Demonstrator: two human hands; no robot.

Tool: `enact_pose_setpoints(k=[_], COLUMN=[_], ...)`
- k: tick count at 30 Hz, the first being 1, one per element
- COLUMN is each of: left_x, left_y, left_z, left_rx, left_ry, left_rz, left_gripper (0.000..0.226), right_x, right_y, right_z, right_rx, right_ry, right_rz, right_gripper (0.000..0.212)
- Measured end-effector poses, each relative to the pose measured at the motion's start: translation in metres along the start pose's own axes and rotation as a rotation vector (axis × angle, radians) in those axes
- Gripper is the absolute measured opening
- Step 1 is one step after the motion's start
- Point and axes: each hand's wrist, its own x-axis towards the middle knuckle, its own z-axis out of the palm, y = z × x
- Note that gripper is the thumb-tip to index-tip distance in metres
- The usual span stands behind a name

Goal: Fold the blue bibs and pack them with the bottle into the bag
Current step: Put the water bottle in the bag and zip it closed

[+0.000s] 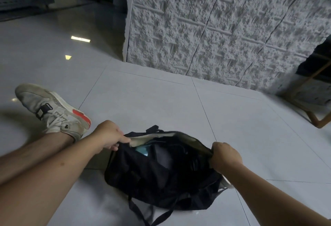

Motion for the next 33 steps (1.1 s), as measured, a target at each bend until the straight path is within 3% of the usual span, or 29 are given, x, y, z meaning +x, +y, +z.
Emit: enact_pose_setpoints(k=[3, 6, 9, 11, 14, 18, 24, 33], left_x=[0.002, -0.001, -0.003, -0.002, -0.002, -0.006, -0.005, 0.001], left_y=[-0.006, -0.004, 0.0, -0.001, -0.003, -0.005, -0.006, -0.009], left_z=[0.0, -0.001, -0.003, -0.005, -0.008, -0.007, -0.011, -0.002], left_rx=[-0.122, -0.149, -0.181, -0.204, -0.172, -0.18, -0.208, -0.198], left_ry=[-0.12, -0.177, -0.235, -0.238, -0.2, -0.173, -0.204, -0.2], left_rz=[-0.01, -0.003, -0.006, -0.013, -0.026, -0.042, -0.024, -0.076], left_gripper=[0.025, 0.022, 0.017, 0.013, 0.032, 0.04, 0.032, 0.037], right_x=[0.0, -0.015, -0.037, -0.049, -0.06, -0.062, -0.051, -0.054], right_y=[-0.028, -0.072, -0.128, -0.165, -0.209, -0.242, -0.247, -0.247], right_z=[-0.013, -0.021, -0.024, -0.022, -0.009, 0.015, 0.022, 0.0], right_rx=[0.074, 0.223, 0.421, 0.533, 0.599, 0.501, 0.464, 0.526], right_ry=[-0.009, 0.119, 0.228, 0.13, -0.003, 0.03, 0.06, -0.007], right_rz=[-0.051, -0.167, -0.353, -0.454, -0.522, -0.454, -0.403, -0.372], right_gripper=[0.026, 0.044, 0.049, 0.039, 0.028, 0.045, 0.019, 0.02])
